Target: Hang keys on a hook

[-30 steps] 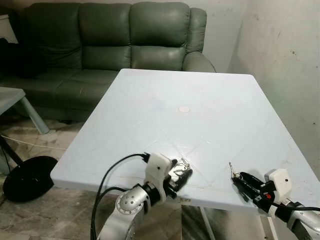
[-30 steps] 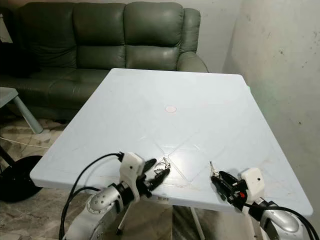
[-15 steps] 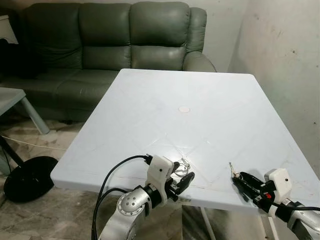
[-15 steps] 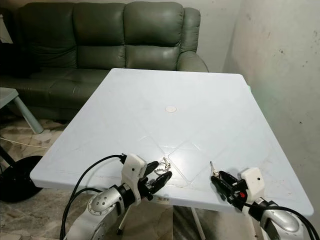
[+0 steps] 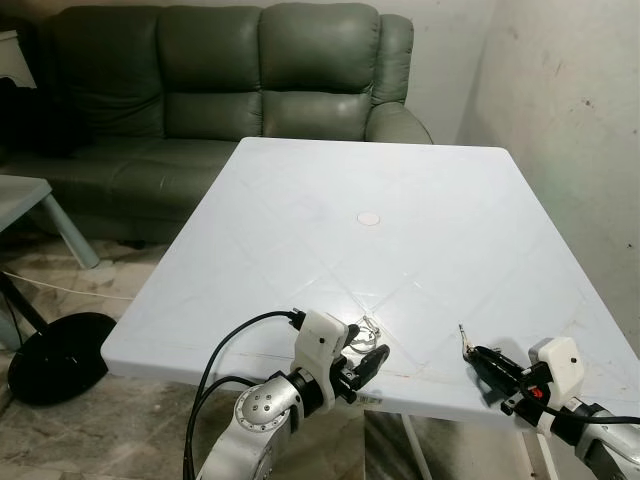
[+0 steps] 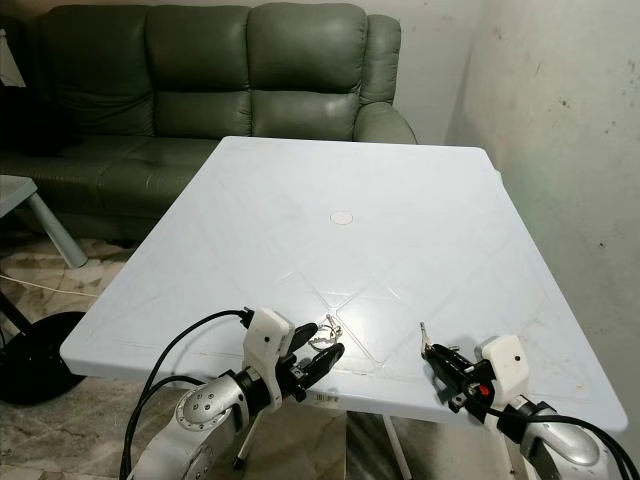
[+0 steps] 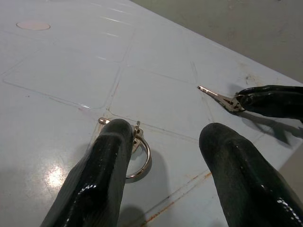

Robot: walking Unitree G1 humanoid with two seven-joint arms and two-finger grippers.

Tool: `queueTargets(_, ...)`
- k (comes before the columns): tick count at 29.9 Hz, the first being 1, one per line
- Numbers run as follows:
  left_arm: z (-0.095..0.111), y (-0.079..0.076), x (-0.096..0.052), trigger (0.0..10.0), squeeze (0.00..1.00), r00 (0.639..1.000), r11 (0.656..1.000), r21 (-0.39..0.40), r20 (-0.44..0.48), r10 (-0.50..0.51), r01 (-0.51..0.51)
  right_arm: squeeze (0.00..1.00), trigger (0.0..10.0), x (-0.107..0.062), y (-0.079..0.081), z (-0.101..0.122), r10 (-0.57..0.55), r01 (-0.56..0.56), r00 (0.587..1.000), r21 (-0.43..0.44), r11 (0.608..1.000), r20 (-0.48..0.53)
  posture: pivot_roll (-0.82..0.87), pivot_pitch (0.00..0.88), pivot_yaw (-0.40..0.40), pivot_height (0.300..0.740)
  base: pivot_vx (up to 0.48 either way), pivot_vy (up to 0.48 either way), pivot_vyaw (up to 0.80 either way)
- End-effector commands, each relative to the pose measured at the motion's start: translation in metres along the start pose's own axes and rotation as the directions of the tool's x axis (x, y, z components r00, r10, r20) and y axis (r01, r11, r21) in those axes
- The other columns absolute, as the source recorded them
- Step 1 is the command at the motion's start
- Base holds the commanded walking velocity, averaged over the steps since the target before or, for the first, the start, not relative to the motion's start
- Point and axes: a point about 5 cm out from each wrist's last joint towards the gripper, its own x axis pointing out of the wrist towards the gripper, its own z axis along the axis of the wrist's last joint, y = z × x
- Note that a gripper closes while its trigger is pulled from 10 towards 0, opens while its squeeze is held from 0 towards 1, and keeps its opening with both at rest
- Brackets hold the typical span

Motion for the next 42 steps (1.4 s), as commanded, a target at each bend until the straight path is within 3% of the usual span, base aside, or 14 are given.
queueTargets(1,0.007,-0.001,0.002,10.0,0.0,1.0,1.0,0.005,0.02,0.003,-0.003,0.0,0.0,-0.001,-0.001,0.005,0.007,-0.007,1.0,-0.011,1.0,0.011,-0.1,0.016,0.019,0.74,0.0,0.0,0.0)
queueTargets(10,0.007,-0.001,0.002,10.0,0.0,1.0,1.0,0.005,0.021,0.008,-0.008,0.0,0.0,0.0,-0.001,0.007,0.001,0.0,1.0,-0.014,1.0,0.021,-0.1,0.015,0.018,0.74,0.0,0.0,0.0)
queueTargets(12,0.007,0.0,0.002,10.0,0.0,1.0,1.0,0.008,0.023,0.01,-0.01,0.0,0.0,0.002,-0.003,0.011,-0.031,0.031,0.998,0.001,1.0,0.062,-0.1,0.009,0.016,0.74,0.0,0.0,0.0)
queueTargets(14,0.011,0.004,0.003,10.0,0.0,0.999,0.999,0.019,0.041,0.035,-0.035,0.0,0.0,0.011,-0.005,0.029,-0.115,0.102,0.972,0.072,0.992,0.205,-0.09,0.003,0.015,0.74,0.0,0.0,0.0)
queueTargets(17,0.014,0.008,0.005,10.0,0.0,0.997,0.998,0.012,0.053,0.056,-0.057,0.0,0.0,0.016,-0.003,0.037,-0.148,0.129,0.953,0.091,0.988,0.262,-0.09,0.0,0.014,0.74,0.0,0.0,0.0)
queueTargets(20,0.023,0.016,0.007,10.0,0.0,0.993,0.996,0.012,0.081,0.081,-0.083,0.0,0.0,0.028,0.001,0.061,-0.226,0.164,0.886,0.182,0.969,0.405,-0.09,0.0,0.012,0.74,0.0,0.0,0.0)
queueTargets(21,0.023,0.016,0.007,10.0,0.0,0.993,0.996,0.012,0.081,0.081,-0.083,0.0,0.0,0.028,0.001,0.061,-0.226,0.164,0.886,0.182,0.969,0.405,-0.09,0.0,0.012,0.74,0.0,0.0,0.0)
queueTargets(26,0.037,0.022,0.008,10.0,0.0,0.988,0.995,0.023,0.123,0.09,-0.094,0.0,0.0,0.042,0.013,0.089,-0.272,0.182,0.81,0.218,0.959,0.52,-0.08,0.0,0.009,0.74,0.0,0.0,0.0)
queueTargets(27,0.044,0.026,0.009,10.0,0.0,0.984,0.993,0.037,0.147,0.106,-0.113,0.0,2.3,0.046,0.019,0.099,-0.272,0.169,0.785,0.23,0.958,0.556,-0.08,0.0,0.008,0.74,0.0,0.0,0.0)
queueTargets(28,0.046,0.028,0.009,10.0,0.0,0.982,0.992,0.041,0.154,0.112,-0.119,0.0,2.3,0.047,0.021,0.101,-0.27,0.166,0.78,0.23,0.959,0.564,-0.08,0.0,0.008,0.74,0.0,0.0,0.0)
queueTargets(29,0.052,0.034,0.008,10.0,0.0,0.974,0.988,0.033,0.177,0.142,-0.15,0.0,10.0,0.05,0.023,0.106,-0.299,0.193,0.769,0.24,0.951,0.565,-0.08,0.0,0.008,0.74,0.0,0.0,0.0)
queueTargets(34,0.068,0.053,0.003,10.0,0.0,0.935,0.965,0.008,0.251,0.25,-0.26,0.0,10.0,0.052,0.022,0.109,-0.392,0.306,0.739,0.247,0.92,0.547,-0.08,0.0,0.004,0.74,0.0,0.0,0.0)
queueTargets(36,0.079,0.075,-0.007,10.0,0.0,0.882,0.927,-0.019,0.301,0.364,-0.376,0.0,10.0,0.051,0.025,0.106,-0.457,0.377,0.724,0.257,0.89,0.517,-0.08,0.0,0.0,0.74,0.0,0.0,0.0)
queueTargets(42,0.085,0.096,-0.016,10.0,0.0,0.848,0.895,-0.003,0.317,0.424,-0.446,0.0,10.0,0.052,0.032,0.096,-0.527,0.463,0.717,0.255,0.849,0.456,-0.08,0.0,-0.002,0.74,0.0,0.0,0.0)
